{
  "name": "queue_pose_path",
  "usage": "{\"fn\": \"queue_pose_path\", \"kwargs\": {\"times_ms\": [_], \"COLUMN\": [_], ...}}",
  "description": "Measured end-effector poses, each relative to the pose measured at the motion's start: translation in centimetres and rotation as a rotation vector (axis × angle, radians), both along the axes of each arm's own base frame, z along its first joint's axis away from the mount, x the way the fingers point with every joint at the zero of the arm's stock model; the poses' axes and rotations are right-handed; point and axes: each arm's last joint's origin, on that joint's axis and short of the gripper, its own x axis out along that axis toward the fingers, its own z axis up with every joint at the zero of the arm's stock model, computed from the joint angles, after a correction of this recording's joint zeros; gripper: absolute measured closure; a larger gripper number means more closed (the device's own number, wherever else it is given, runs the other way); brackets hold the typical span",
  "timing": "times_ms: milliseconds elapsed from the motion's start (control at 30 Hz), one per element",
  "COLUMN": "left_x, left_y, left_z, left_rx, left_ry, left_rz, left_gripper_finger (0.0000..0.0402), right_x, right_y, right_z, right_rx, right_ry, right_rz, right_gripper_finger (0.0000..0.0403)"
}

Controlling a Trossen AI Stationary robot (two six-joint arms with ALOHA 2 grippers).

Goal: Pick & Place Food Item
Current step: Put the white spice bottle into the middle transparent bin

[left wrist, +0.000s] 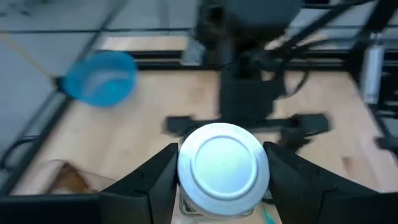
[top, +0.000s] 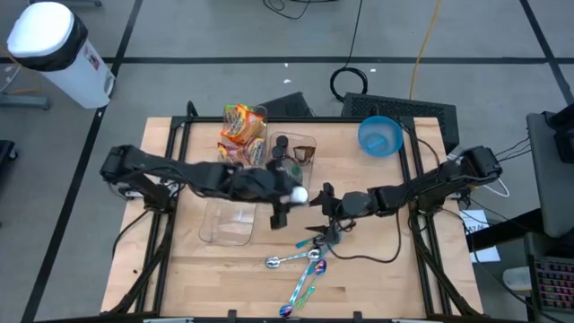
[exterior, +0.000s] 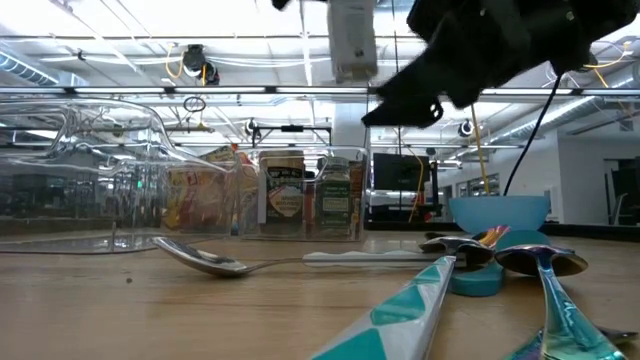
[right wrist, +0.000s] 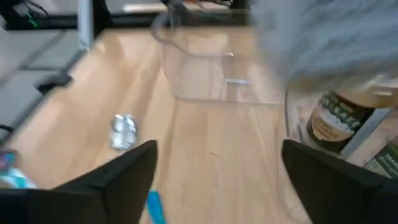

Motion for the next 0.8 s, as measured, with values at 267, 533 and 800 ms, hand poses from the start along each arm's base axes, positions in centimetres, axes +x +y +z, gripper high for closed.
{"fn": "queue_pose_path", "kwargs": {"times_ms": [267, 533, 800], "left_x": [-2.6, -3.2, -3.1], "left_y": [0.6, 1.9, 3.2], "left_z": [0.5, -4.6, -6.6], "left_rx": [0.036, 0.026, -0.026], "left_ry": [0.054, 0.155, 0.159], "left_rz": [0.13, 0.265, 0.28], "left_gripper_finger": [0.0191, 0.0191, 0.0192], "right_x": [-2.2, -3.8, -3.9], "right_y": [-0.4, -0.8, -0.8], "right_z": [2.0, 2.0, 1.9], "right_rx": [0.089, 0.106, 0.111], "right_ry": [-0.04, -0.091, -0.112], "right_rz": [-0.026, -0.028, -0.027], "right_gripper_finger": [0.001, 0.001, 0.001]}}
